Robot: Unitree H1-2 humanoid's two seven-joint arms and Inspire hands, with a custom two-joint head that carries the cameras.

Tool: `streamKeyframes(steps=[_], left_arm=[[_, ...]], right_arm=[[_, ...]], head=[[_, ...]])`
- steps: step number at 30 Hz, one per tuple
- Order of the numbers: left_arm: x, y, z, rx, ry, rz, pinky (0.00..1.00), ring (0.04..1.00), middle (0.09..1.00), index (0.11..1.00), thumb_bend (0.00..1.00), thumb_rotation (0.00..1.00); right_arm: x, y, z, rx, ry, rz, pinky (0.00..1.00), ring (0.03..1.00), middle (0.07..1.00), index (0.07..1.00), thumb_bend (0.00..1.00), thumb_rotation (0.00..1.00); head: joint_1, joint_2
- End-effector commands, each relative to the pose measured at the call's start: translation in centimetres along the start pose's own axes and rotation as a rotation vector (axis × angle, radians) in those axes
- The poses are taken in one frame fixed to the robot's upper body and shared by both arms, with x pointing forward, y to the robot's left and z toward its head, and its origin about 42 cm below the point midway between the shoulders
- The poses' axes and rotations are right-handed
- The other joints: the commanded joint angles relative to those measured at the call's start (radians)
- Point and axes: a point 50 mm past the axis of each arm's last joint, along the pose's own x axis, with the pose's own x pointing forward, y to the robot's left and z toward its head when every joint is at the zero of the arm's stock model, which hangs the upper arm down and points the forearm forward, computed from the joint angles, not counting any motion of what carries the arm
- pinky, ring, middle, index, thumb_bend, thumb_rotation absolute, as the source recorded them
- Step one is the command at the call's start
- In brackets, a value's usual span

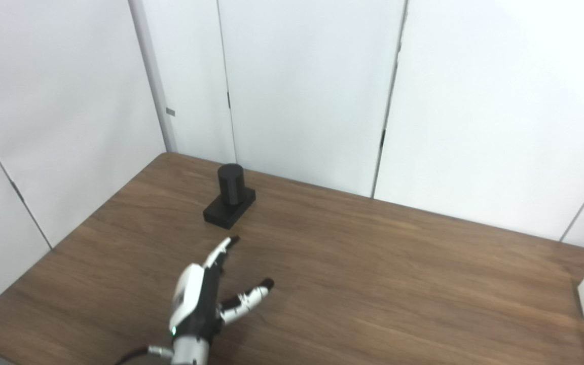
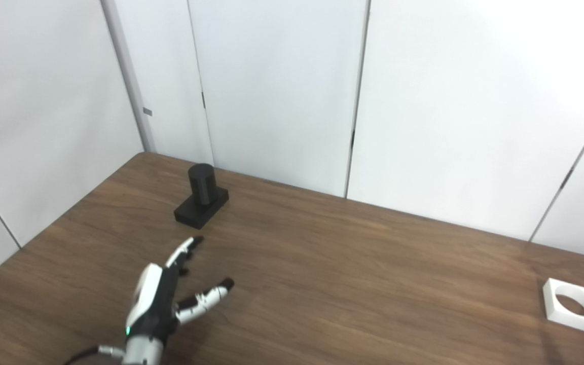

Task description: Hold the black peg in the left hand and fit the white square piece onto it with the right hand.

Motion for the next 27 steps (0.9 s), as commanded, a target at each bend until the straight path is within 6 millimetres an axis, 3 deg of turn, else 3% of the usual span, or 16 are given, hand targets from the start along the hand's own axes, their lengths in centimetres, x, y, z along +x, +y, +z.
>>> streamKeyframes(steps=[1,6,18,27], left_arm=[[2.5,1.4,0.9,0.083,-0.065,0.058,0.88,0.947,0.952,0.918,0.80,0.43],[6.9,2.6,0.2,0.290,-0.098,0.144,0.79,0.907,0.921,0.881,0.87,0.50],[15.5,4.9,0.3,0.542,-0.123,0.193,0.81,0.910,0.912,0.853,0.84,0.56],[18.5,5.7,-0.3,0.686,-0.103,0.219,0.86,0.918,0.912,0.854,0.84,0.58]], right_arm=[[-2.5,1.4,-3.4,0.069,0.123,-0.041,1.00,1.000,1.000,1.000,0.73,0.97],[-2.4,1.7,-3.5,0.079,0.122,-0.040,1.00,1.000,1.000,1.000,0.74,0.97],[-2.4,2.2,-3.8,0.072,0.099,-0.024,1.00,1.000,1.000,1.000,0.69,0.99],[-2.5,2.5,-3.6,0.060,0.093,0.013,1.00,1.000,1.000,1.000,0.71,1.00]], head=[[0.001,0.000],[-0.005,0.000],[-0.011,0.001],[-0.020,0.006]])
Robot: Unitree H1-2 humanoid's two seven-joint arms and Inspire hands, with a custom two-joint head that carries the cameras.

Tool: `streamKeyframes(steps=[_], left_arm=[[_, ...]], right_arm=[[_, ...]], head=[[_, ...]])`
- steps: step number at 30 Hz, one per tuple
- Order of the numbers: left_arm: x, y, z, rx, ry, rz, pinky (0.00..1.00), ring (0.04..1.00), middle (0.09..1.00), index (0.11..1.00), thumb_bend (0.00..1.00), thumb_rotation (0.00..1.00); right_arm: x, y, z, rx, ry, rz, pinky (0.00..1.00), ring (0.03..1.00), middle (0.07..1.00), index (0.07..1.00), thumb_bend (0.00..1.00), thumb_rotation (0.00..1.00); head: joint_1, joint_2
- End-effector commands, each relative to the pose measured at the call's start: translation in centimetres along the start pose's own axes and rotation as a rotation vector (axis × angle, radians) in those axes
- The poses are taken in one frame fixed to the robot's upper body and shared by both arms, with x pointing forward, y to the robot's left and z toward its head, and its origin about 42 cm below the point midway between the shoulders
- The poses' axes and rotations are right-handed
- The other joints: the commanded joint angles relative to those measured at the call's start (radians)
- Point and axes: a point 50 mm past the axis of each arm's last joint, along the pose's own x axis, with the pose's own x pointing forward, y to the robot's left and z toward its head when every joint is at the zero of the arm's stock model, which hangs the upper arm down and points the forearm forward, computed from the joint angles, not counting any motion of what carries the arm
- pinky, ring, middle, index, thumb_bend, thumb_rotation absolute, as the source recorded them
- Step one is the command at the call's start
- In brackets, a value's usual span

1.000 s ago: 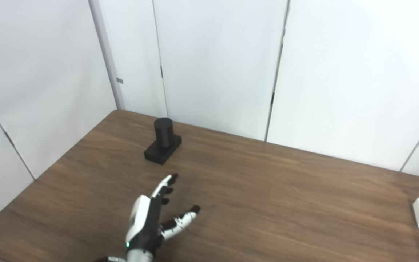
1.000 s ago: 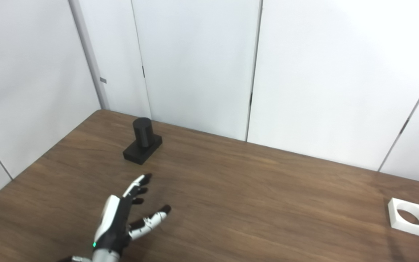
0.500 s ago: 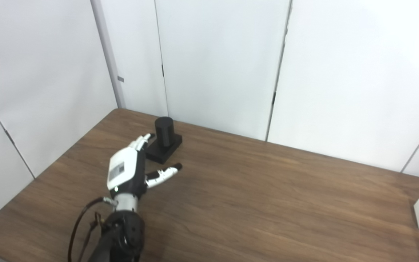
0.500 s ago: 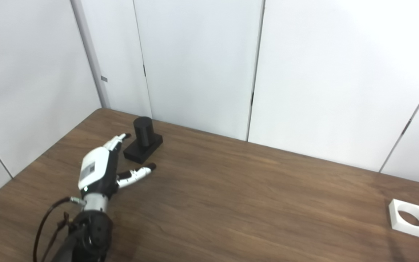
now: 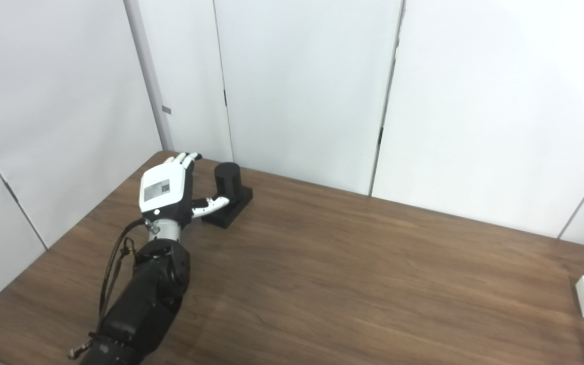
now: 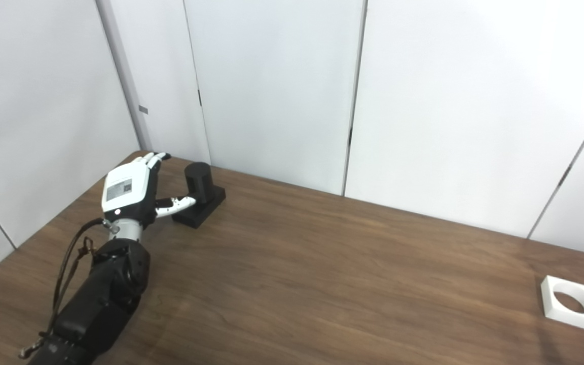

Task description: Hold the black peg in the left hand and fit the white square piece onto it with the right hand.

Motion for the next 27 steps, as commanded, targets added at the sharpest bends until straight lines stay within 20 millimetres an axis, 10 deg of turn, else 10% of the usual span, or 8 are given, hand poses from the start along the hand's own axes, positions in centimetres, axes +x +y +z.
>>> streamKeyframes(steps=[1,27], left_arm=[[2.3,2.2,0.6,0.024,-0.004,0.082,0.86,0.923,0.915,0.856,0.85,0.59],[3.3,0.8,0.8,0.113,0.064,-0.088,0.92,0.949,0.930,0.819,0.91,0.76]], right_arm=[[-2.7,2.2,-3.5,0.080,0.120,0.000,1.00,1.000,1.000,1.000,0.72,1.00],[-2.9,2.6,-2.3,0.076,0.163,-0.044,1.00,1.000,1.000,1.000,0.76,1.00]], head=[[-0.002,0.001],[-0.011,0.023]])
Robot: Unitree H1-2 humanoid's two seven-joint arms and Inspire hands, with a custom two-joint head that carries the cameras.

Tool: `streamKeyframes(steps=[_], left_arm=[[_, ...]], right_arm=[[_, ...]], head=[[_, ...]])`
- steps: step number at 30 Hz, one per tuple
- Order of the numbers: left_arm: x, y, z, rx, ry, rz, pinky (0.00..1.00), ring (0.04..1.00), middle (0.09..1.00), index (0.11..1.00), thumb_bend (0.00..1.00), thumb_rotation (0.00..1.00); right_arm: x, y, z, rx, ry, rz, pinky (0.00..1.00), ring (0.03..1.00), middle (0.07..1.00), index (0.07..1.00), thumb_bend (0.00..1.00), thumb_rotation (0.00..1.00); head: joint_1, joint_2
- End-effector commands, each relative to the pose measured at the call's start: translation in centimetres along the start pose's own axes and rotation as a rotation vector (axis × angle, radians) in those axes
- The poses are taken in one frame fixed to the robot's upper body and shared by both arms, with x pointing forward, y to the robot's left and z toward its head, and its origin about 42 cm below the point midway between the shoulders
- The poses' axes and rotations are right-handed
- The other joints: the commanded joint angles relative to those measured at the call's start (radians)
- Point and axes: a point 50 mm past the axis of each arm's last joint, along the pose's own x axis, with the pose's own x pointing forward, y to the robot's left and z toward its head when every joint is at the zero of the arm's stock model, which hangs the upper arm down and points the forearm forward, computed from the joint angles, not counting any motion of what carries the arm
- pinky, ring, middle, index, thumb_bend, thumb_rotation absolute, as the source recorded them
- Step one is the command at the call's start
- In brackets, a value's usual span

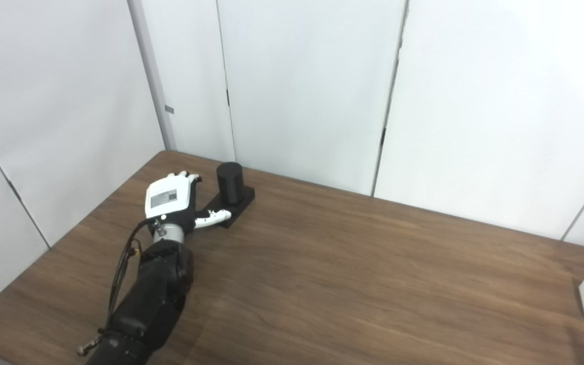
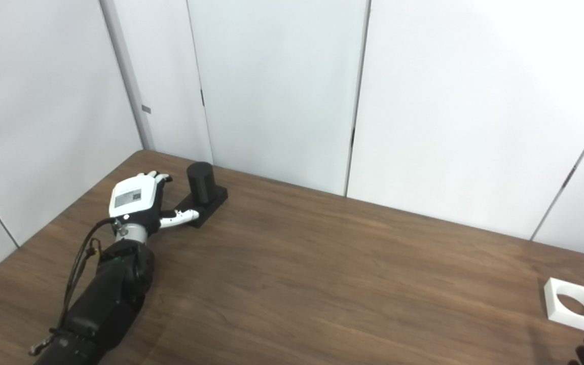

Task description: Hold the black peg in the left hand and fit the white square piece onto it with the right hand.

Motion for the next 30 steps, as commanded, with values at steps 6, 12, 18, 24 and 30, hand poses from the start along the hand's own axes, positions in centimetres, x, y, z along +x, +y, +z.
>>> streamKeyframes(steps=[6,12,18,24,30], left_arm=[[2.4,2.4,0.7,0.037,0.011,0.065,0.92,0.949,0.929,0.822,0.94,0.77],[3.1,1.6,0.7,0.054,0.035,0.043,0.93,0.946,0.927,0.844,0.94,0.79],[3.4,1.1,1.1,0.067,0.040,0.030,0.93,0.945,0.927,0.850,0.94,0.78],[3.9,0.9,1.2,0.079,0.046,0.025,0.92,0.945,0.927,0.853,0.94,0.78],[4.1,0.7,1.7,0.094,0.046,0.019,0.89,0.936,0.910,0.829,0.95,0.80]], right_arm=[[-2.3,1.5,-2.5,0.050,0.105,-0.024,1.00,1.000,1.000,1.000,0.78,1.00],[-2.3,1.6,-2.5,0.062,0.106,-0.030,1.00,1.000,1.000,1.000,0.76,0.98],[-2.4,1.4,-2.4,0.053,0.110,-0.017,1.00,1.000,1.000,1.000,0.75,0.98],[-2.4,1.4,-2.4,0.060,0.116,-0.010,1.00,1.000,1.000,1.000,0.76,0.97],[-2.4,1.4,-2.4,0.061,0.119,-0.007,1.00,1.000,1.000,1.000,0.76,0.98]], head=[[-0.009,-0.001],[-0.012,0.008],[-0.008,0.008],[-0.009,0.011],[-0.011,0.016]])
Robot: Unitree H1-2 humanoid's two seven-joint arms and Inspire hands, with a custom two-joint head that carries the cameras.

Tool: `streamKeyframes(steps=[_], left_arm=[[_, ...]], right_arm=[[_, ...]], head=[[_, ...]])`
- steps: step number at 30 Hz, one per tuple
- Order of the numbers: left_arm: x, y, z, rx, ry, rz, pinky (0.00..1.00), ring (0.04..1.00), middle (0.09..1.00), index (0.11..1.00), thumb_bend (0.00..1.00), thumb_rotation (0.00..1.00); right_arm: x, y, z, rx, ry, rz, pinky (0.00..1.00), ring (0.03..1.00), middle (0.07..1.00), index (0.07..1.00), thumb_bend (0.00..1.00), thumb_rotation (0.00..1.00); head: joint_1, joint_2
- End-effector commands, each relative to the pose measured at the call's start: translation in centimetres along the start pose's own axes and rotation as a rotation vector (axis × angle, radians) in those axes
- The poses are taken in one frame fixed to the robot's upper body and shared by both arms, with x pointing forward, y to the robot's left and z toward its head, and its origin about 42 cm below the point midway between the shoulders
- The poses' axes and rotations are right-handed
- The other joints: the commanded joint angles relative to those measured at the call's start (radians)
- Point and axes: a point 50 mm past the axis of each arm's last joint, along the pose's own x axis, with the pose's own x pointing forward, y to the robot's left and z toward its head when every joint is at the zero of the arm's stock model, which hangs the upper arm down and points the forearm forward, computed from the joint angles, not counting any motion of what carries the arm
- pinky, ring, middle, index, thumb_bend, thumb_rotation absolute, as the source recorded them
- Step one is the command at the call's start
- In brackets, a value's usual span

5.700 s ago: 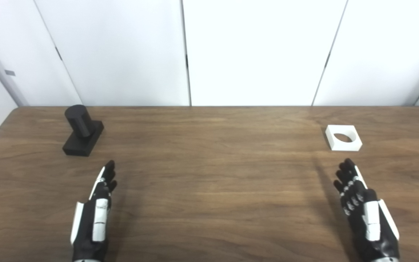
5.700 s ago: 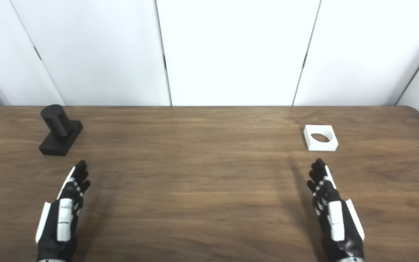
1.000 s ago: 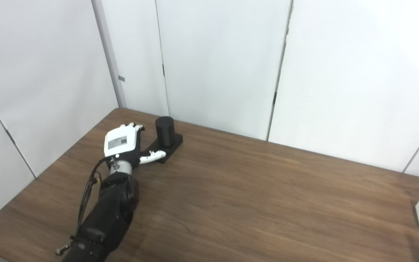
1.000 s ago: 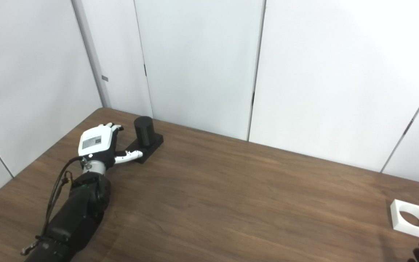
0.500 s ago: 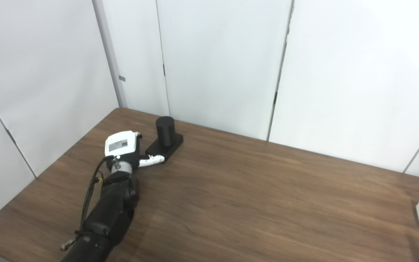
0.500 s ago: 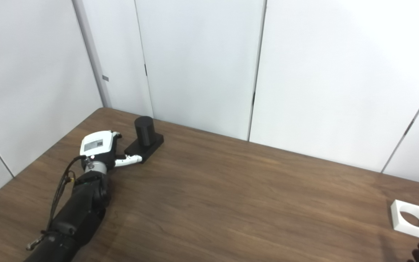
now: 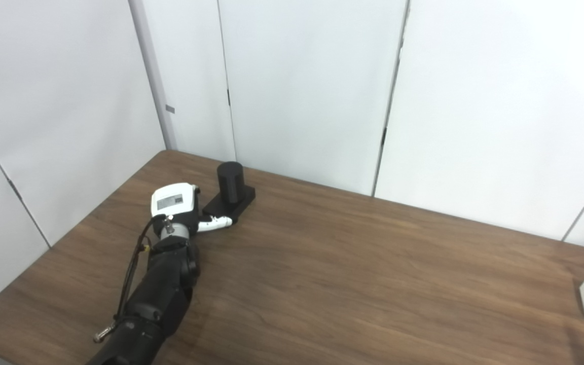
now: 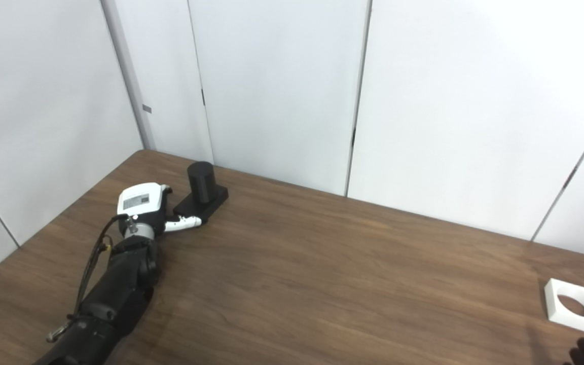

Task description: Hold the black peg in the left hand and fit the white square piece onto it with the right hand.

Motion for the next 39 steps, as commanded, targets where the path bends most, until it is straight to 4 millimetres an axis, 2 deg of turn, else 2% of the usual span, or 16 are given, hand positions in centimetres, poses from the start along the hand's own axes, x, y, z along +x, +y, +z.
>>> streamKeyframes(steps=[1,9,16,28,37,39], left_arm=[[1.5,3.2,1.1,0.005,-0.013,0.104,0.89,0.935,0.909,0.826,0.95,0.81],[1.5,2.6,1.7,0.002,-0.026,0.120,0.85,0.915,0.897,0.791,0.97,0.81],[1.4,2.7,2.2,0.011,-0.034,0.088,0.86,0.906,0.893,0.799,0.96,0.84],[1.6,3.1,2.2,0.051,-0.028,0.048,0.83,0.882,0.862,0.805,0.92,0.82],[1.7,3.4,2.0,0.086,-0.020,0.050,0.78,0.853,0.837,0.766,0.89,0.78],[1.6,3.5,2.0,0.083,-0.018,0.053,0.78,0.854,0.834,0.761,0.87,0.73]], right_arm=[[-2.2,1.3,-2.3,0.069,0.091,-0.012,1.00,1.000,1.000,1.000,0.76,0.97],[-2.2,1.3,-2.3,0.070,0.087,-0.014,1.00,1.000,1.000,1.000,0.78,0.95],[-2.2,1.4,-2.3,0.066,0.090,-0.006,1.00,1.000,1.000,1.000,0.79,0.94],[-2.2,1.9,-2.4,0.083,0.111,0.009,1.00,1.000,1.000,1.000,0.72,0.97],[-1.9,2.1,-2.6,0.105,0.131,0.031,1.00,1.000,1.000,1.000,0.69,0.93],[-1.9,2.2,-2.6,0.107,0.133,0.035,1.00,1.000,1.000,1.000,0.67,0.92]], head=[[0.000,0.003],[-0.004,0.009],[-0.004,0.010],[-0.013,0.008],[-0.016,0.006],[-0.016,0.006]])
